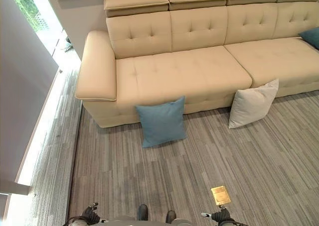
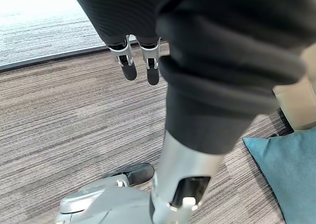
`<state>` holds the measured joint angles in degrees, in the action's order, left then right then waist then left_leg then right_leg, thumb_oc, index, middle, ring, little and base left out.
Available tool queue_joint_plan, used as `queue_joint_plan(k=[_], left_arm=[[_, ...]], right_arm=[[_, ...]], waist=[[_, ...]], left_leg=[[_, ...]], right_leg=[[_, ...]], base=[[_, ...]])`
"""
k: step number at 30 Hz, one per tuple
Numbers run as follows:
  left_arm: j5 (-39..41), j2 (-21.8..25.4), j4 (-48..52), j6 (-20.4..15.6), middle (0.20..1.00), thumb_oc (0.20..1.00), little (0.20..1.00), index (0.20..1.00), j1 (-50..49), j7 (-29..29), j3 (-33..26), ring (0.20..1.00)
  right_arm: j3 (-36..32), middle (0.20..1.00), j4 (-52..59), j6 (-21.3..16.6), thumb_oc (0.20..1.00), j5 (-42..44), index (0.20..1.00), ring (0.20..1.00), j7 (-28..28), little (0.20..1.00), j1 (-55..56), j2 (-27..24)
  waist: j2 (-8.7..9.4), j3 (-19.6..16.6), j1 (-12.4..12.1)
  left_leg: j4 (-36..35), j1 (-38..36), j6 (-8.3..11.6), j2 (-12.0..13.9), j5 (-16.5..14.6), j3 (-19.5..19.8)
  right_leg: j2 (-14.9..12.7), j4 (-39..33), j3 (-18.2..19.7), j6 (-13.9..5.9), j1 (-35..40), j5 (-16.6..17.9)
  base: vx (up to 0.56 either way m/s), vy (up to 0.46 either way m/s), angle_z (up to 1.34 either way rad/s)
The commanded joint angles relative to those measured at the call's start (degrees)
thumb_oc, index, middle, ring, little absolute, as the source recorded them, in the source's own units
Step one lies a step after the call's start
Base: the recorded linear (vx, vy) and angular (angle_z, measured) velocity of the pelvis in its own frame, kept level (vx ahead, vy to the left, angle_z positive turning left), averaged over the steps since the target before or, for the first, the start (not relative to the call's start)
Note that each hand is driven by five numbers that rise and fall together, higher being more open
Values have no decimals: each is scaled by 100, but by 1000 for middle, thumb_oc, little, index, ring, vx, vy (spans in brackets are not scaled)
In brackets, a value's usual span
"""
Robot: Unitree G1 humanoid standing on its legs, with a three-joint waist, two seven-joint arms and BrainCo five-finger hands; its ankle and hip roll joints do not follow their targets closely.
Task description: Pick up all the scattered cushions and arrange them neatly on the sofa.
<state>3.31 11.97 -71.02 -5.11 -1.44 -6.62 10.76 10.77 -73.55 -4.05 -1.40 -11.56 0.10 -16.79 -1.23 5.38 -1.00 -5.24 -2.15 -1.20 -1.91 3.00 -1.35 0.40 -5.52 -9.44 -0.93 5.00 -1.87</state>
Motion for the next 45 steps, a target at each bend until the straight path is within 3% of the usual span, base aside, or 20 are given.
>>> queue_joint_plan(k=[1, 10, 15, 19, 25, 29, 30, 33, 36, 39, 43, 45], left_arm=[[-190, -43, -382, 40, 1000, 1000, 1000, 1000, 371, -58, 32, 1000], [-29, 3, -215, -14, 1000, 1000, 1000, 1000, 576, -108, 143, 1000], [78, -4, -111, -24, 1000, 1000, 1000, 1000, 713, -110, 225, 1000], [117, -40, -77, -34, 1000, 1000, 1000, 1000, 701, -95, 247, 1000], [63, 8, -144, -43, 1000, 1000, 1000, 1000, 615, -100, 105, 1000], [7, 149, -107, -21, 1000, 1000, 1000, 1000, 603, -69, 49, 1000], [-25, 191, -109, -6, 1000, 1000, 1000, 1000, 606, -53, 65, 1000], [-9, 231, -91, -18, 1000, 1000, 1000, 1000, 625, -74, 90, 1000], [-80, 226, -146, -18, 1000, 1000, 1000, 1000, 591, -67, 119, 1000], [-124, 214, -251, -31, 1000, 1000, 1000, 1000, 588, -78, 93, 1000], [-137, 169, -281, -45, 1000, 1000, 1000, 1000, 570, -105, 51, 1000], [-83, 105, -283, -47, 1000, 1000, 1000, 1000, 607, -113, 43, 1000]], right_arm=[[188, 1000, -51, 3, 1000, -79, 1000, 1000, -53, 1000, -202, -27], [235, 1000, -26, -31, 1000, -49, 1000, 1000, -106, 1000, -255, -59], [275, 1000, -32, -34, 1000, 37, 1000, 1000, -172, 1000, -328, -118], [249, 1000, -19, -39, 1000, 115, 1000, 1000, -189, 1000, -328, -162], [302, 1000, 136, -45, 1000, 87, 1000, 1000, -137, 1000, -382, -79], [329, 1000, 350, -61, 1000, 81, 1000, 1000, -97, 1000, -526, -77], [340, 1000, 390, -48, 1000, 73, 1000, 1000, -65, 1000, -588, -83], [353, 1000, 549, -69, 1000, 86, 1000, 1000, -79, 1000, -652, -107], [426, 1000, 613, -52, 1000, -11, 1000, 1000, -87, 1000, -718, -149], [482, 1000, 580, -7, 1000, -98, 1000, 1000, -83, 1000, -715, -182], [517, 1000, 534, -29, 1000, -121, 1000, 1000, -107, 1000, -678, -195], [479, 1000, 492, -69, 1000, -22, 1000, 1000, -114, 1000, -641, -183]], waist=[[227, -8, -67], [324, 262, -60], [443, 551, -88], [433, 519, -143], [506, 341, -289], [502, 264, -449], [430, 323, -404], [308, 431, -300], [298, 439, -264], [369, 441, -187], [411, 388, -173], [416, 348, -146]], left_leg=[[24, -87, 344, 155, -437, 454], [572, 225, 480, 290, -538, 638], [1705, 862, 610, 180, -529, 845], [1366, 1357, 442, -121, -379, 670], [1117, 1226, 323, -153, -403, 519], [1142, 1129, 108, -126, -618, 307], [1119, 1012, 23, -100, -649, 310], [1154, 887, -75, -91, -737, 322], [1037, 567, -80, -115, -862, 326], [929, 294, 6, -164, -956, 452], [767, 133, 142, -48, -954, 506], [796, 178, 343, 95, -895, 597]], right_leg=[[-453, 58, 46, -646, -201, 180], [-326, 342, -53, -447, -304, -36], [-273, 356, 29, -290, -292, -84], [-209, 302, 22, -315, -206, -169], [-264, 284, 250, -471, -106, -234], [-575, 1054, 265, -699, -387, -239], [-622, 1750, 249, -773, -707, -165], [-713, 2428, 169, -777, -1174, -2], [-823, 1774, -172, -655, -1362, 93], [-791, 924, -247, -733, -1452, 368], [-647, 746, -152, -684, -1256, 393], [-517, 587, -179, -580, -1049, 297]], base=[[28, -65, 1], [1, -97, 12], [0, -119, 17], [144, 46, 5], [177, 144, -41], [142, 164, -48], [124, 186, -39], [91, 107, -6], [186, -32, -4], [246, -150, -22], [169, -188, 30], [151, -237, 43]])
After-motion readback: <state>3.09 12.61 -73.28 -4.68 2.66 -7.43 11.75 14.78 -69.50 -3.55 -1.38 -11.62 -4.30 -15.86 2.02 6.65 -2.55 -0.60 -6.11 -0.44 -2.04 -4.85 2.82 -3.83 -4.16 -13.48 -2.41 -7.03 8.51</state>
